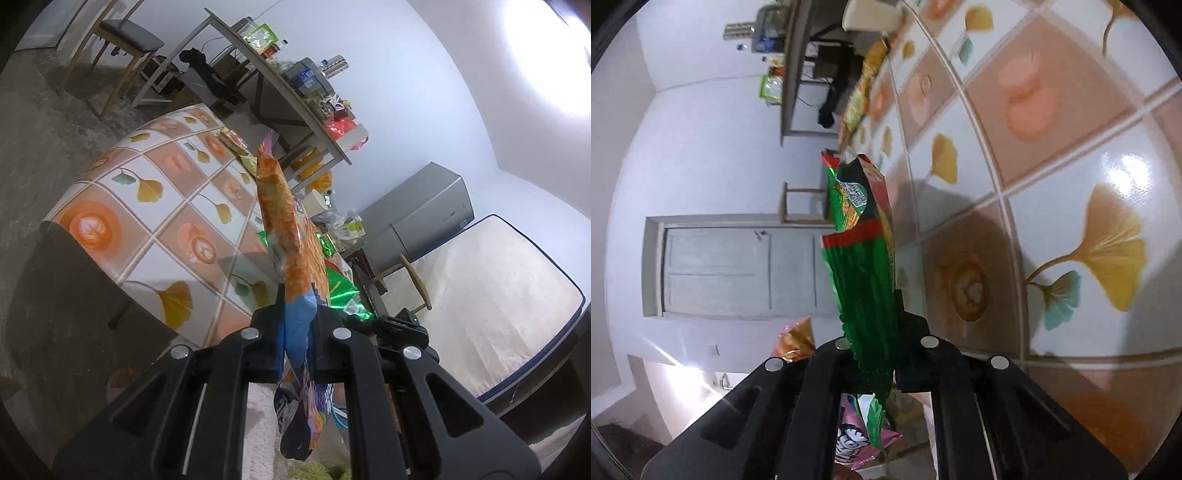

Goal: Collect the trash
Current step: 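Carry both bags to the blue wastebasket and release them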

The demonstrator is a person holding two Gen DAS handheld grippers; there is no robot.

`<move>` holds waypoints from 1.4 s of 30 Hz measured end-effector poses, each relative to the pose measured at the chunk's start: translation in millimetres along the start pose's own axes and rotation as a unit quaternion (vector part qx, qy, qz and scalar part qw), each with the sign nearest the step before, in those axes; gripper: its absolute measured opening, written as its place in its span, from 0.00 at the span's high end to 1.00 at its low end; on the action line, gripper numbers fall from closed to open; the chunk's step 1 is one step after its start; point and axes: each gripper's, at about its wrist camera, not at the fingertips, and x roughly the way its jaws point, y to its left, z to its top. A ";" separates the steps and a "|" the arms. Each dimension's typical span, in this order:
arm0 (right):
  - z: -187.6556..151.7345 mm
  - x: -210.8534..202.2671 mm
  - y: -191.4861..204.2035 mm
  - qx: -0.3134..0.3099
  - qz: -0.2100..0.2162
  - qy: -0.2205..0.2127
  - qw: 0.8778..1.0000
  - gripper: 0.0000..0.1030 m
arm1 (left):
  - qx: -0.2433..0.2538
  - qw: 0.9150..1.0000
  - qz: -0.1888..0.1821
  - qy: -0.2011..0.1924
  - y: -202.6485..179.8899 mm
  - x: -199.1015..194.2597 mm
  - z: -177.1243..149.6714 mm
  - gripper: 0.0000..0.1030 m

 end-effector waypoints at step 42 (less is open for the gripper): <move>-91.7 -483.3 -305.5 0.247 -0.009 -0.425 0.871 0.94 | 0.229 0.916 -0.143 0.296 -298.1 300.0 -156.7 0.93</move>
